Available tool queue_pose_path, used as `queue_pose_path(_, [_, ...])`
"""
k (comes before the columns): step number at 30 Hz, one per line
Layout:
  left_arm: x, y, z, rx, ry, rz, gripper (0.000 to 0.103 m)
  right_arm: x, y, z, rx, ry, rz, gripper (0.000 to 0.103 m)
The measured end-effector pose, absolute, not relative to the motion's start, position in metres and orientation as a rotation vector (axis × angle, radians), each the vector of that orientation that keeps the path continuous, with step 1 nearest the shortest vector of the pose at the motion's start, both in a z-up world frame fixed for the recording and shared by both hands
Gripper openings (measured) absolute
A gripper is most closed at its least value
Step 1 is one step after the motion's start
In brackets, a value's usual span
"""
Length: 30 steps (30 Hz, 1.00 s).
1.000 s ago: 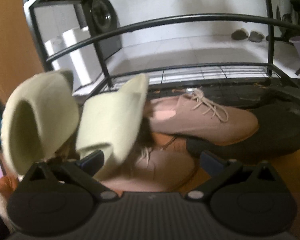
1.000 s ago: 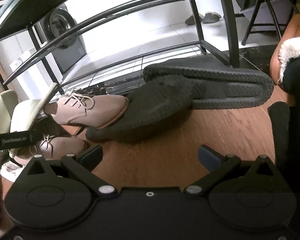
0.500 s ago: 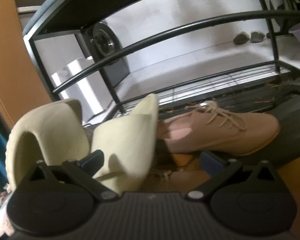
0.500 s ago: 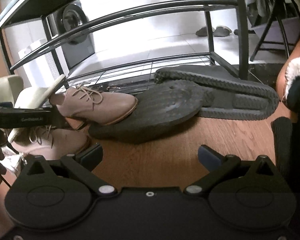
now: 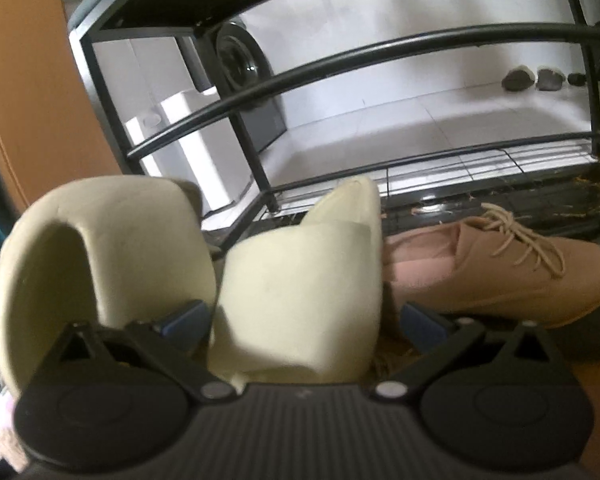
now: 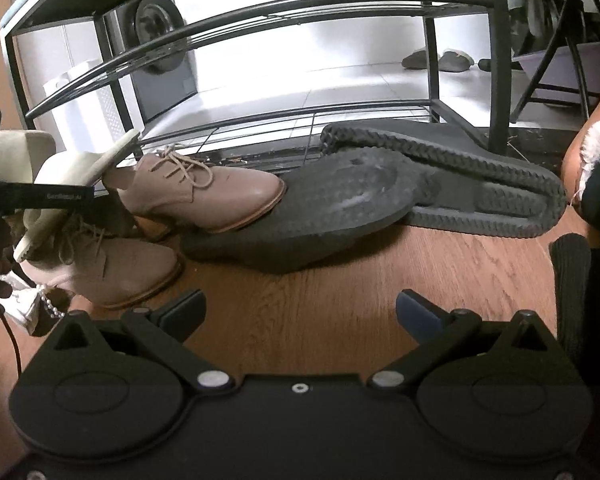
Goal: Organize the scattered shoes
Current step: 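Close the left gripper on a pale green slide, then lift the pale green slide off the pile with the left gripper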
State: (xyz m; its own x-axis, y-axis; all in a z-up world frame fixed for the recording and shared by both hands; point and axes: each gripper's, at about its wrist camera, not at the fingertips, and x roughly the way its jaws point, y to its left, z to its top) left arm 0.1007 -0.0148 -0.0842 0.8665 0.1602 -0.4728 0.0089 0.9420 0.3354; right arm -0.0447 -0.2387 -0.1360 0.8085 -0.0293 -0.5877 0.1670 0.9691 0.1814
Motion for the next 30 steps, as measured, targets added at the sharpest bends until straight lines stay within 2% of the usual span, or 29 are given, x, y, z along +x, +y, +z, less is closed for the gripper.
queue_pose_path(8, [0.090,-0.022,-0.082,0.367,0.503,0.084,0.102,-0.043,-0.238,-0.138,0.237,0.624,-0.101,0.103])
queue_pose_path(16, [0.050,-0.051,-0.065,0.458,0.302,0.201,0.102,-0.043,-0.241,-0.136,0.253,0.612,-0.111,0.103])
queue_pose_path(25, [0.063,-0.017,-0.050,0.207,0.362,0.325,0.102,-0.043,-0.245,-0.139,0.261,0.625,-0.137,0.103])
queue_pose_path(30, [0.085,-0.008,-0.051,0.237,0.430,0.420,0.102,-0.042,-0.245,-0.141,0.261,0.639,-0.143,0.103])
